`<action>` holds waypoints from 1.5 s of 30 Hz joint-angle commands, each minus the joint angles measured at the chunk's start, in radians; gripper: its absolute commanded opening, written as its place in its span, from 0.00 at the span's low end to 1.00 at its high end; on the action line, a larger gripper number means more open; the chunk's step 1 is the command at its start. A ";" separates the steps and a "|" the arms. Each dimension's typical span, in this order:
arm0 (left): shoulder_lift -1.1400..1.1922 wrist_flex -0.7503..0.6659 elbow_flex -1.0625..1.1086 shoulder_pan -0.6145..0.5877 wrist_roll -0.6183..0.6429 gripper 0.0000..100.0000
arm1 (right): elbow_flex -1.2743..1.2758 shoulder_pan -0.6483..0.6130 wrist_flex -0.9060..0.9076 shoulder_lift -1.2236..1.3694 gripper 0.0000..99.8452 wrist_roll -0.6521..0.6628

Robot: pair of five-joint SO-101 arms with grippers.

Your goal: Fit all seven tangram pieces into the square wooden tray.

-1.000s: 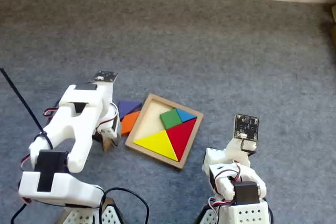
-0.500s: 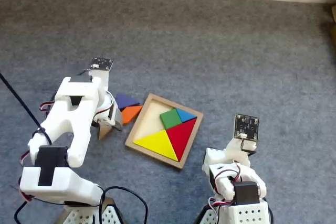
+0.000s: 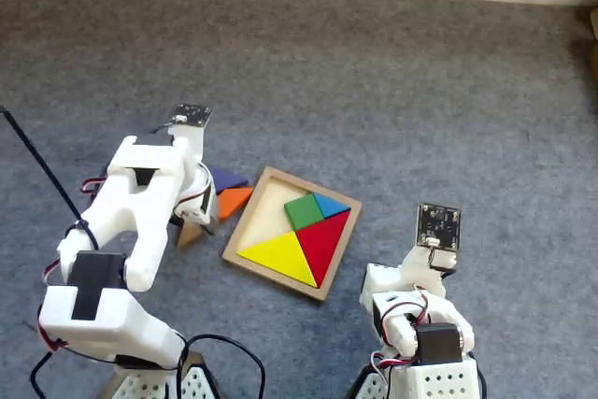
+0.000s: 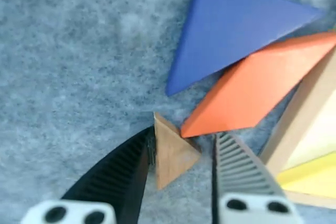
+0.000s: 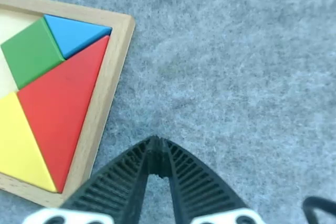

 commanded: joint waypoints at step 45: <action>-0.001 0.064 -0.018 0.019 -0.144 0.17 | 0.153 -0.010 0.008 -0.021 0.01 -0.009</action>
